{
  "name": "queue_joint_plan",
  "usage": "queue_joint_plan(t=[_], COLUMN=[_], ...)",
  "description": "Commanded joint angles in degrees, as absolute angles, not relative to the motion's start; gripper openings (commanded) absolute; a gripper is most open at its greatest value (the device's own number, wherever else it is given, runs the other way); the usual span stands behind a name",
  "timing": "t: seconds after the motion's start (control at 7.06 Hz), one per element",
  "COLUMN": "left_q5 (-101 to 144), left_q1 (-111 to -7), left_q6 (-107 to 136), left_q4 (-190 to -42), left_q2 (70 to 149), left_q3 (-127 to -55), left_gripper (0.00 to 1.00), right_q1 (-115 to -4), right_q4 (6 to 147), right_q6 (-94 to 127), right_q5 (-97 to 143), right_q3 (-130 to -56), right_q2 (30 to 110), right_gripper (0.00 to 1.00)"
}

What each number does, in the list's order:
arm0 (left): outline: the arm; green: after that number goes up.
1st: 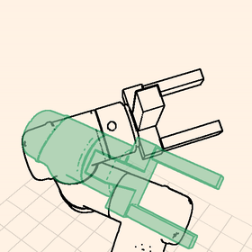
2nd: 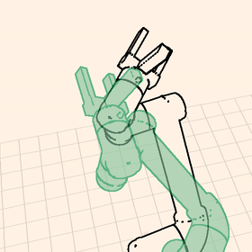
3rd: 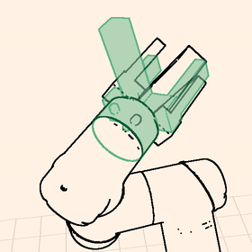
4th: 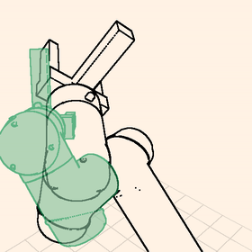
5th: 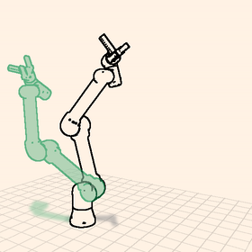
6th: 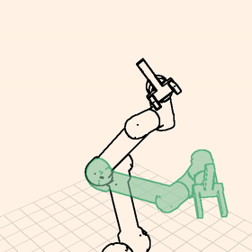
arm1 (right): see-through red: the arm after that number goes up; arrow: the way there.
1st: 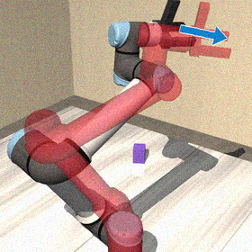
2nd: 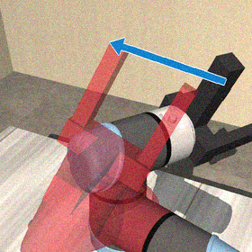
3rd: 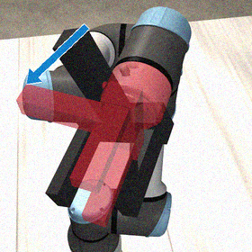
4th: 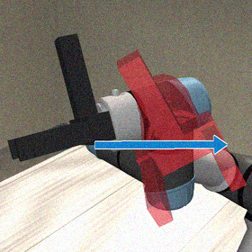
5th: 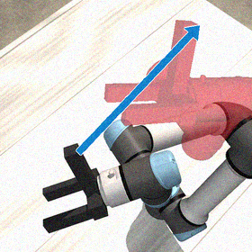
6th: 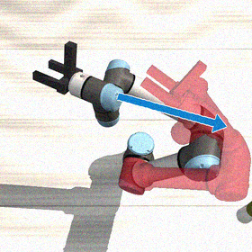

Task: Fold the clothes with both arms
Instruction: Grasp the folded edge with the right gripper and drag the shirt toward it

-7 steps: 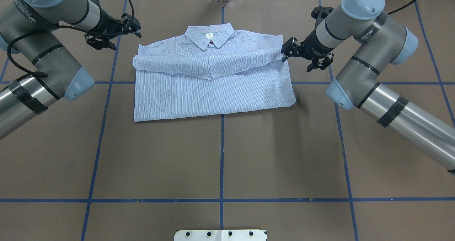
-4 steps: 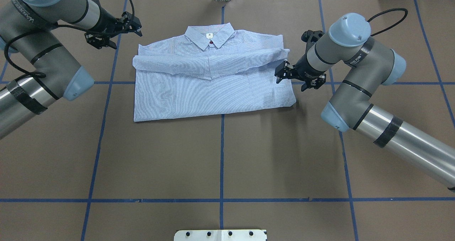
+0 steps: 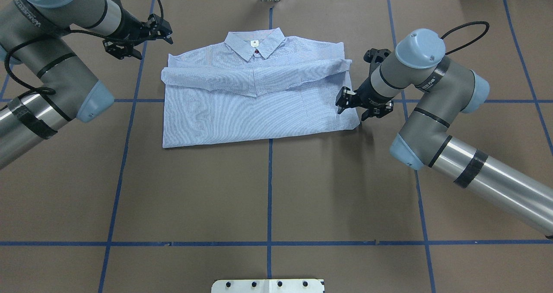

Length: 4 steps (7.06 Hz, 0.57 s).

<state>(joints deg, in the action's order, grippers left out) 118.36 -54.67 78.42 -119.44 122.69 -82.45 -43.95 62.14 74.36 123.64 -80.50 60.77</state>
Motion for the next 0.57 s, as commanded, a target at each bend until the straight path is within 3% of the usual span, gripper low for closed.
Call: queue_joint_plan(t=[0.0, 0.14, 0.28, 0.43], left_q5=[118.39, 118.74, 118.74, 118.74], left_q1=[-54.75, -54.76, -54.76, -54.84], left_q6=[78.49, 78.49, 78.75, 78.75], left_q4=[-119.44, -119.36, -119.36, -119.36], left_q2=[122.70, 122.70, 122.61, 122.61], left_q3=[-83.14, -83.32, -83.93, -84.02], left_gripper=[1.00, 1.00, 1.00, 1.00], right_q1=[-43.86, -43.86, -44.03, -43.95], right_q4=[62.14, 62.14, 62.14, 62.14], right_q6=[74.36, 74.27, 74.35, 74.27], right_q5=[123.75, 124.36, 124.45, 124.54], right_q3=[-80.51, -80.68, -81.47, -83.65], right_q2=[60.73, 60.73, 61.17, 63.00], right_gripper=[0.42, 0.11, 0.00, 0.00])
